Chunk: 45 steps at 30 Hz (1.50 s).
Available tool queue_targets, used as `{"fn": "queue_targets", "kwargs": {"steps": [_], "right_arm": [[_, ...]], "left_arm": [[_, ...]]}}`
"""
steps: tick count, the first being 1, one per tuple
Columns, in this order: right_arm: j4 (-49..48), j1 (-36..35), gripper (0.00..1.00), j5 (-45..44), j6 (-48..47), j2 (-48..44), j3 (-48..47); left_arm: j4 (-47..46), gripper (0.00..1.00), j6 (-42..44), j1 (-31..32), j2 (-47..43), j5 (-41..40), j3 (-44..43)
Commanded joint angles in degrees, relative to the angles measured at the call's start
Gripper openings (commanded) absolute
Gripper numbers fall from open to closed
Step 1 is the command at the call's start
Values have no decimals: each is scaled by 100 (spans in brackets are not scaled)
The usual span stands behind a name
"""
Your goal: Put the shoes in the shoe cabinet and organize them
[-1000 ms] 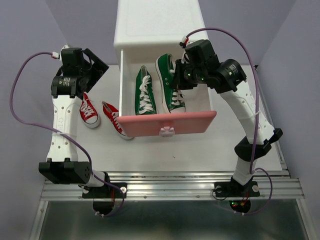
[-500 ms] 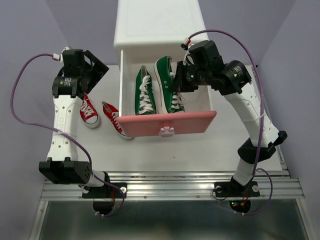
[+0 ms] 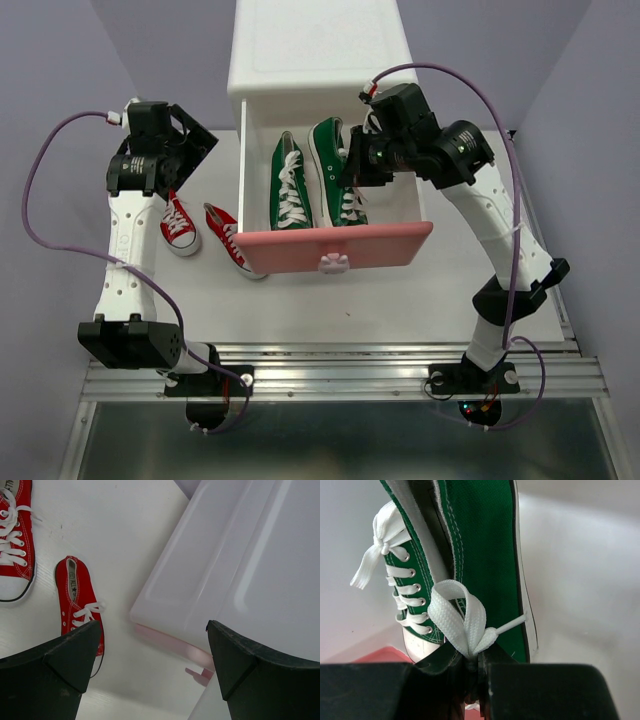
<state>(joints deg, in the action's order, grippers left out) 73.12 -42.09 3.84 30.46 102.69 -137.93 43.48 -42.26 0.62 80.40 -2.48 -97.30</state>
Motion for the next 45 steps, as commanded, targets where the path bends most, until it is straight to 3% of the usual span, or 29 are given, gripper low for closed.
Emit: {"fn": "queue_targets", "kwargs": {"steps": [1, 9, 16, 22, 27, 45], "right_arm": [[-351, -106, 11, -138, 101, -13, -190], [-228, -107, 17, -155, 83, 198, -261], [-87, -107, 17, -788, 215, 233, -340], [-351, -160, 20, -436, 276, 268, -182], [-263, -160, 24, -911, 277, 339, -208], [-140, -318, 22, -1658, 373, 506, -357]], "left_arm": [[-103, 99, 16, -18, -209, -139, 97], [-95, 99, 34, -18, -218, -174, 149], [-86, 99, 25, -18, -235, -191, 158], [-68, 99, 7, -18, -262, -235, 193], [-42, 99, -19, -18, -306, -279, 229], [11, 99, -37, -18, -446, -367, 308]]}}
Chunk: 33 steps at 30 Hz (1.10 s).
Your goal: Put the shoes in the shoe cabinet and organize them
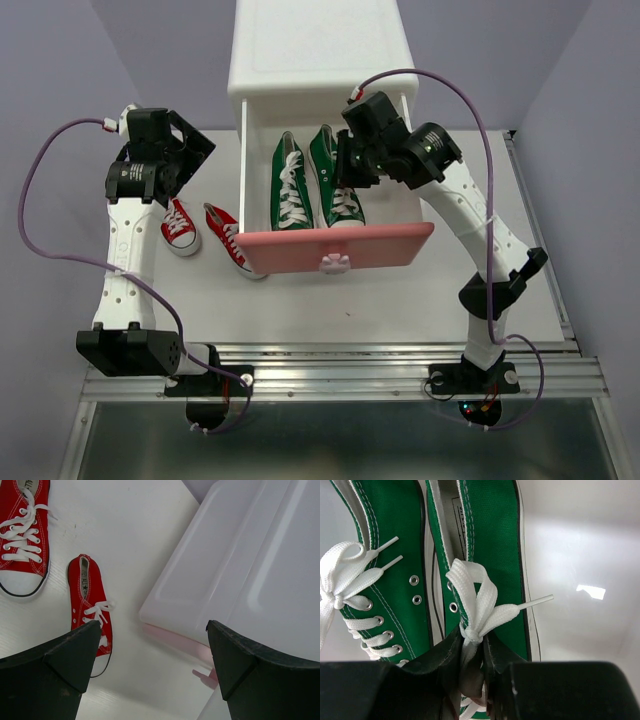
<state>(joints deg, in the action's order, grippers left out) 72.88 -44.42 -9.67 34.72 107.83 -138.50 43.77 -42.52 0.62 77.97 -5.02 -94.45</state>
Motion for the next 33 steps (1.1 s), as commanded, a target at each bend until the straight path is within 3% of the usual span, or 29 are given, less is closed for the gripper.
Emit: {"fn": "queue_targets", "kwargs": {"steps": [1, 6, 9, 11, 13, 23, 24, 25, 33], "right_arm": [[-21, -84, 24, -368, -44, 27, -336], [-63, -137, 36, -229, -167, 2, -293], [-352, -137, 51, -9, -220, -227, -82], [-520, -137, 56, 114, -238, -323, -46], [-765, -137, 69, 246, -238, -403, 33], [-2197, -137, 84, 519, -247, -895, 323], [-2373, -137, 96, 562, -264, -1026, 402], [-2758, -137, 100, 598, -273, -1097, 463], [-3991, -137, 100, 1484, -457, -1835, 1175]], "left_arm": [[-26, 99, -10, -18, -204, -114, 24], [26, 99, -10, -18, -221, -149, 6], [26, 99, -10, -18, -256, -158, 32], [18, 99, -19, -18, -265, -166, 50], [9, 99, -45, -18, -274, -149, 68], [9, 99, 7, -18, -283, -96, -46], [18, 99, 16, -18, -283, -70, -90], [9, 99, 25, -18, -283, -61, -117], [-123, 99, 121, -18, -108, 299, -793]]}}
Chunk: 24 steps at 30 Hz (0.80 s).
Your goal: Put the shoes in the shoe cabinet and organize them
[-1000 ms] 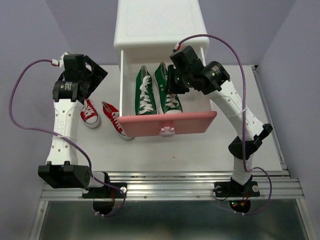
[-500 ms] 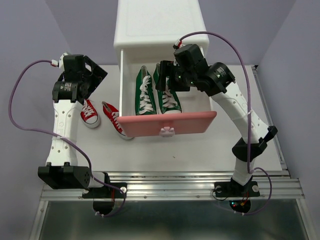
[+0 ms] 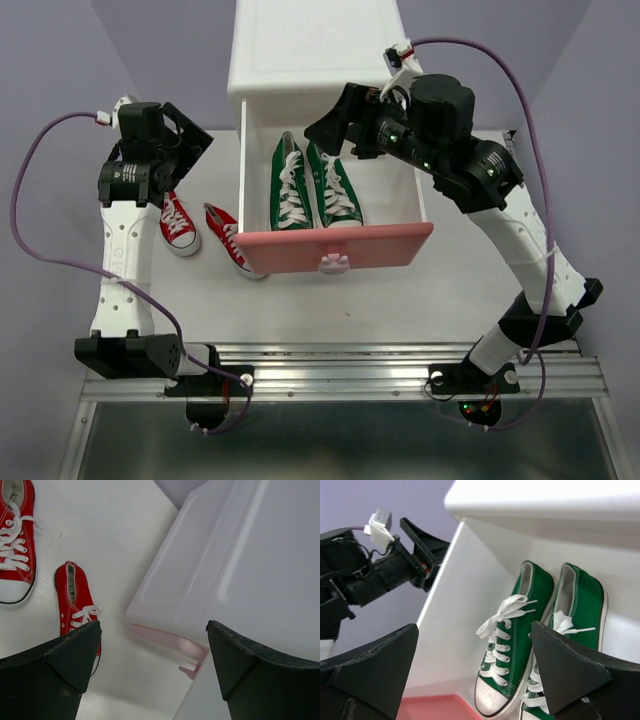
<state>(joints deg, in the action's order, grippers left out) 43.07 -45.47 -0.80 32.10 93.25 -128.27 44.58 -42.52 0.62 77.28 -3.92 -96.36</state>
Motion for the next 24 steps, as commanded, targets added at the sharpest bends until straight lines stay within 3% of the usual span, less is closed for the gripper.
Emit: {"fn": "queue_targets", "kwargs": {"steps": [1, 18, 24], "right_arm": [[-1072, -32, 100, 816, -186, -465, 231], [-405, -32, 100, 2083, -45, -114, -383], [-712, -32, 100, 2320, -221, -132, -427]], "left_arm": [[-221, 99, 139, -18, 33, 225, -769], [-362, 99, 139, -18, 367, 540, -2088], [-878, 99, 183, -18, 394, 735, -2274]]}}
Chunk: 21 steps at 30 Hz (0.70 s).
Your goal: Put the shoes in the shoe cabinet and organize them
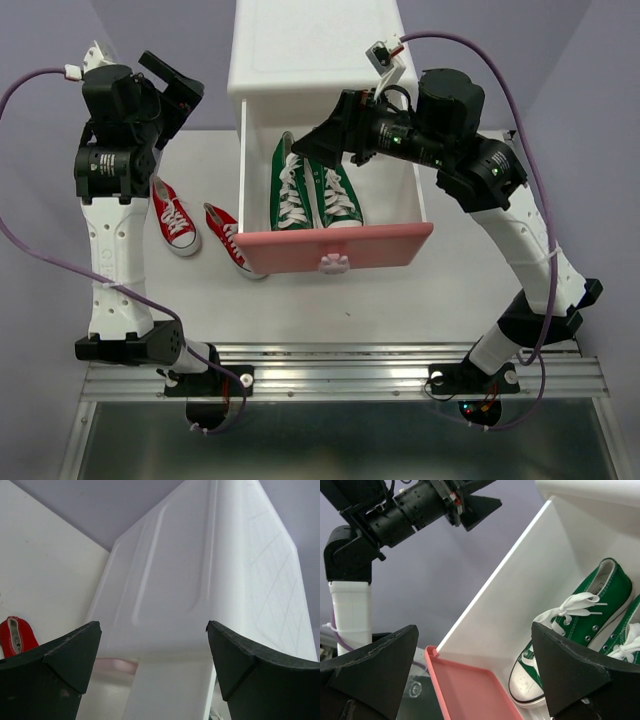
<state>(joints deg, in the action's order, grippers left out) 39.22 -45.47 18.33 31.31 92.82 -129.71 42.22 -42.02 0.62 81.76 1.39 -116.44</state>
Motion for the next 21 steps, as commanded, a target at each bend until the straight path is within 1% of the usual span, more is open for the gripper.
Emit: {"fn": "queue_targets", "kwargs": {"steps": [1, 6, 9, 11, 14, 16, 21], "right_arm": [[-354, -32, 100, 678, -186, -62, -318], [-354, -32, 100, 1558, -38, 254, -775], [-643, -32, 100, 2243, 129, 421, -845], [-714, -84, 100, 2508, 130, 465, -828], [-355, -155, 100, 2693, -72, 615, -1038], [13, -382, 100, 2676, -300, 676, -1170], [481, -725, 100, 2457, -547, 519, -995]], "left_arm": [[-766, 99, 115, -18, -54, 239, -274], [-1539, 99, -34, -18, 16, 703, -300], [-1751, 99, 36, -18, 112, 967, -440], [-1804, 99, 115, -18, 226, 1204, -554], [-1831, 99, 133, -18, 428, 1460, -765], [-1779, 99, 177, -18, 551, 1610, -967], [-1603, 99, 308, 166, 886, 1610, -1354]]}}
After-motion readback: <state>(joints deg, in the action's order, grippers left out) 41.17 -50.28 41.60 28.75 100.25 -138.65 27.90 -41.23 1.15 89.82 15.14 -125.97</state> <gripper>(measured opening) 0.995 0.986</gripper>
